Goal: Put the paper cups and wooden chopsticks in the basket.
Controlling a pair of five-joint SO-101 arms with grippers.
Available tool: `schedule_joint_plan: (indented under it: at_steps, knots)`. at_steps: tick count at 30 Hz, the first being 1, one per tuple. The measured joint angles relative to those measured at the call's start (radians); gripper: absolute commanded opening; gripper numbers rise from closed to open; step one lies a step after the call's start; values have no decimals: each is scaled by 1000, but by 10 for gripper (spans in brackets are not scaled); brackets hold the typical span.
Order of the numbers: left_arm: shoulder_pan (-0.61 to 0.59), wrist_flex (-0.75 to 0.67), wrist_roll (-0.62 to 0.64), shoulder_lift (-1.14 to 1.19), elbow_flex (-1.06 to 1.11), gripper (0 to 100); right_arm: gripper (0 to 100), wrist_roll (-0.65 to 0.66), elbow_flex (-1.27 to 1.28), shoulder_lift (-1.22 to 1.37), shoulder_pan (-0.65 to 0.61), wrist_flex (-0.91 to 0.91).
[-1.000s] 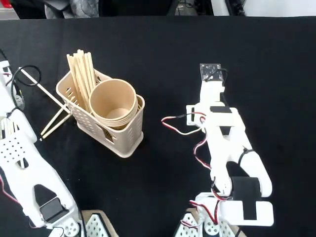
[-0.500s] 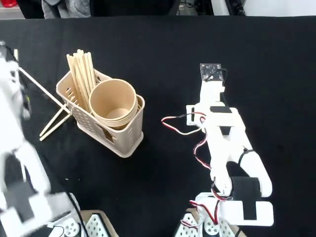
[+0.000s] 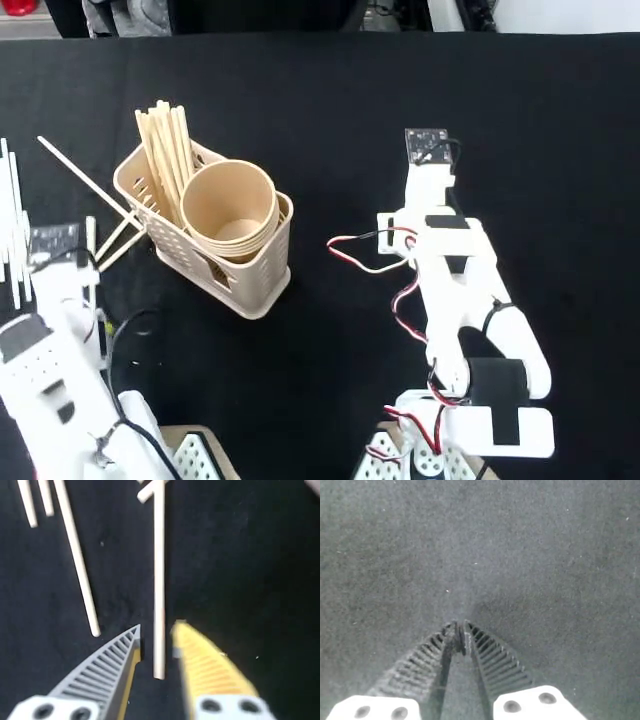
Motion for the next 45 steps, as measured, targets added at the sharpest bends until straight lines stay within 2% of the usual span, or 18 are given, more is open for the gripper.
schedule_joint_plan:
  at_steps: [3, 7, 15, 19, 25, 28, 33, 41, 45]
  knots:
    - [-46, -3, -29, -43, 32, 238, 15, 0, 0, 0, 0, 0]
    - [-81, -58, -8, -89, 32, 238, 15, 0, 0, 0, 0, 0]
    - [-5, -311, 233, -37, -38, 238, 15, 0, 0, 0, 0, 0]
    - [9, -341, 290, 121, -163, 238, 15, 0, 0, 0, 0, 0]
    - [44, -345, 308, 482, -390, 238, 15, 0, 0, 0, 0, 0]
    - [89, -345, 308, 661, -496, 236, 15, 0, 0, 0, 0, 0]
    - [127, -345, 308, 918, -672, 162, 15, 0, 0, 0, 0, 0]
    - [126, -342, 253, 1217, -887, 170, 15, 0, 0, 0, 0, 0]
    - [126, -341, 244, 1278, -913, 53, 15, 0, 0, 0, 0, 0]
